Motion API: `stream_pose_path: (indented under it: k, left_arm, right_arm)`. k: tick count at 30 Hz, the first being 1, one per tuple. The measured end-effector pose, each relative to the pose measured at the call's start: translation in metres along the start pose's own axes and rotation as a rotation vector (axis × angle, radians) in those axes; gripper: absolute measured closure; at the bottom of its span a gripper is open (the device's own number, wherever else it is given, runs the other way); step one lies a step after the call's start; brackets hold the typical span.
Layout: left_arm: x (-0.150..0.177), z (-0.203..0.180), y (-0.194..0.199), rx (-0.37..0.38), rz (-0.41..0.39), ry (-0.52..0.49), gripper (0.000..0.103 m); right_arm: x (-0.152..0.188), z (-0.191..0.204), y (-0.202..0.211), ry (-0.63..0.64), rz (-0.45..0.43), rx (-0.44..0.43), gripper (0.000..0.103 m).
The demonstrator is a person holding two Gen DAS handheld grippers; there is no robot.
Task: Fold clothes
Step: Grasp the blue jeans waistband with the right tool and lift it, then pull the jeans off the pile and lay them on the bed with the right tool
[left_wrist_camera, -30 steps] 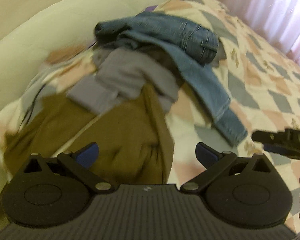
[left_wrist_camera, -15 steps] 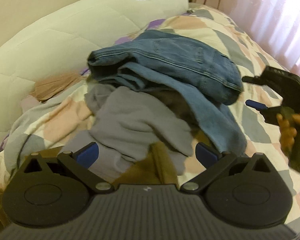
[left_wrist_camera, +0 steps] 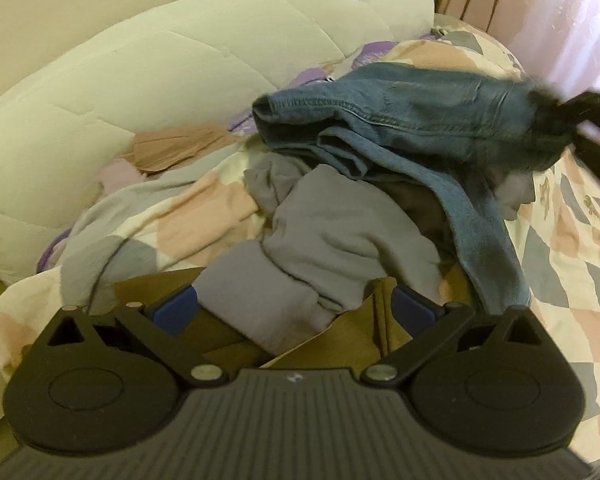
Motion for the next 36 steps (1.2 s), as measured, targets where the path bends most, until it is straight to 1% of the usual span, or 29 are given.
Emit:
stream_pose_path:
  k: [3, 5, 7, 8, 11, 13, 15, 18, 21, 24, 25, 27, 28, 30, 31, 32, 34, 36]
  left_arm:
    - [0.002, 0.007, 0.024, -0.017, -0.024, 0.012, 0.001]
    - [0.004, 0.009, 0.045, -0.019, -0.046, 0.019, 0.001]
    - [0.011, 0.008, 0.068, -0.016, -0.068, 0.015, 0.001]
    - [0.016, 0.004, 0.079, -0.007, -0.074, 0.008, 0.001]
    - [0.038, -0.016, 0.109, 0.035, -0.08, -0.023, 0.001]
    - [0.058, -0.036, 0.126, 0.074, -0.072, -0.052, 0.001]
    - [0.081, -0.058, 0.141, 0.119, -0.057, -0.081, 0.001]
    - [0.121, -0.097, 0.162, 0.17, -0.029, -0.12, 0.001]
    - [0.158, -0.134, 0.177, 0.215, -0.009, -0.155, 0.001]
    - [0.198, -0.171, 0.191, 0.244, 0.012, -0.189, 0.001]
    - [0.212, -0.183, 0.195, 0.257, 0.019, -0.202, 0.001]
    - [0.24, -0.209, 0.203, 0.282, 0.033, -0.228, 0.001]
    - [0.254, -0.219, 0.206, 0.29, 0.043, -0.237, 0.001]
    - [0.282, -0.238, 0.205, 0.305, 0.079, -0.244, 0.001]
    - [0.295, -0.247, 0.203, 0.312, 0.101, -0.244, 0.001]
    - [0.308, -0.254, 0.2, 0.315, 0.127, -0.244, 0.001]
    - [0.33, -0.264, 0.194, 0.303, 0.172, -0.257, 0.001]
    - [0.346, -0.269, 0.188, 0.284, 0.205, -0.279, 0.001]
  right_arm:
    - [0.004, 0.044, 0.048, 0.09, -0.036, -0.143, 0.098]
    - [0.01, 0.072, 0.092, 0.181, -0.052, -0.218, 0.098]
    - [0.018, 0.088, 0.139, 0.233, -0.065, -0.275, 0.098]
    - [0.023, 0.091, 0.166, 0.242, -0.065, -0.292, 0.098]
    - [0.035, 0.08, 0.24, 0.209, -0.063, -0.3, 0.098]
    - [0.042, 0.067, 0.29, 0.179, -0.06, -0.284, 0.098]
    - [0.052, 0.045, 0.346, 0.134, -0.054, -0.239, 0.098]
    - [0.076, 0.004, 0.428, 0.051, -0.05, -0.131, 0.098]
    - [0.104, -0.041, 0.514, -0.047, -0.083, -0.019, 0.098]
    - [0.127, -0.085, 0.597, -0.153, -0.15, 0.079, 0.098]
    - [0.135, -0.097, 0.625, -0.157, -0.17, 0.119, 0.098]
    - [0.149, -0.12, 0.666, -0.162, -0.172, 0.169, 0.098]
    - [0.154, -0.134, 0.678, -0.142, -0.152, 0.209, 0.098]
    - [0.177, -0.169, 0.699, -0.088, -0.075, 0.369, 0.097]
    - [0.196, -0.194, 0.702, -0.155, -0.03, 0.424, 0.096]
    - [0.214, -0.219, 0.705, -0.222, 0.014, 0.478, 0.093]
    - [0.252, -0.269, 0.711, -0.357, 0.106, 0.585, 0.088]
    - [0.296, -0.307, 0.713, -0.486, 0.218, 0.689, 0.088]
Point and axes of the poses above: each gripper's, at about its wrist camera, not at the fingertips, and y roughly against the way its jaws point, z to its left, x to its underside, the point moved 3 cm from there along -y, roughly the way its jaws point, and after that the axes turned 6 degrees about x, right-handed, at the moved point
